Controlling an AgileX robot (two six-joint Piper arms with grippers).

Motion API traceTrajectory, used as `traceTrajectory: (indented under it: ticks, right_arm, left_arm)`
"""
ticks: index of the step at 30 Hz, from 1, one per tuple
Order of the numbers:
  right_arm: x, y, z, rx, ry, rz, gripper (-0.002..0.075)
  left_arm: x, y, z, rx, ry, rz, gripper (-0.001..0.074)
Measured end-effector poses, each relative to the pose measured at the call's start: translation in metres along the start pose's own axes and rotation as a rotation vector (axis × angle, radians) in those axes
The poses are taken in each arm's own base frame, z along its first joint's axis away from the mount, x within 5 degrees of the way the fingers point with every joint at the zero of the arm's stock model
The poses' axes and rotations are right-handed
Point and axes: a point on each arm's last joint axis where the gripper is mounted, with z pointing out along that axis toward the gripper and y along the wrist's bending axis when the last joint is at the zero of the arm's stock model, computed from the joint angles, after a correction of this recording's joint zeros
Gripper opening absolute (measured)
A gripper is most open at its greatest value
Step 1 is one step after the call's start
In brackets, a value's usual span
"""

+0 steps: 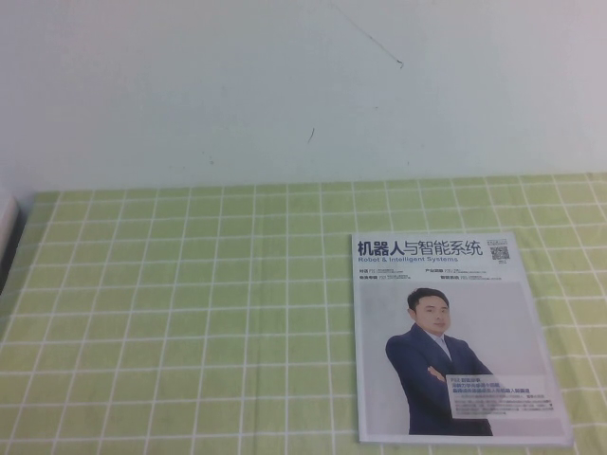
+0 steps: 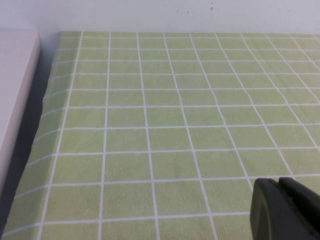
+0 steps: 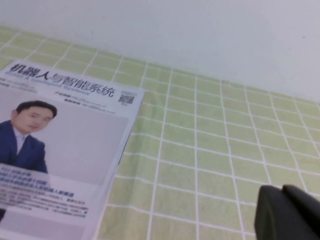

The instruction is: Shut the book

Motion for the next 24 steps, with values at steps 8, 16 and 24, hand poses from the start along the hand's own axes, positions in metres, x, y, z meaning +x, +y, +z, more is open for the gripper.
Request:
traceTrajectory:
  ticks: [8, 16, 24]
  right_arm:
    - [0.017, 0.002, 0.001, 0.014, 0.067, 0.105, -0.0003]
    - [0.017, 0.002, 0.001, 0.015, 0.072, 0.113, -0.0003]
    - [0.017, 0.002, 0.001, 0.015, 0.074, 0.114, -0.0003]
  left_arm:
    - [0.0, 0.0, 0.0, 0.0, -0.002, 0.0, -0.0004]
    - [0.0, 0.0, 0.0, 0.0, -0.002, 0.0, -0.0004]
    - [0.0, 0.0, 0.0, 0.0, -0.002, 0.0, -0.0004]
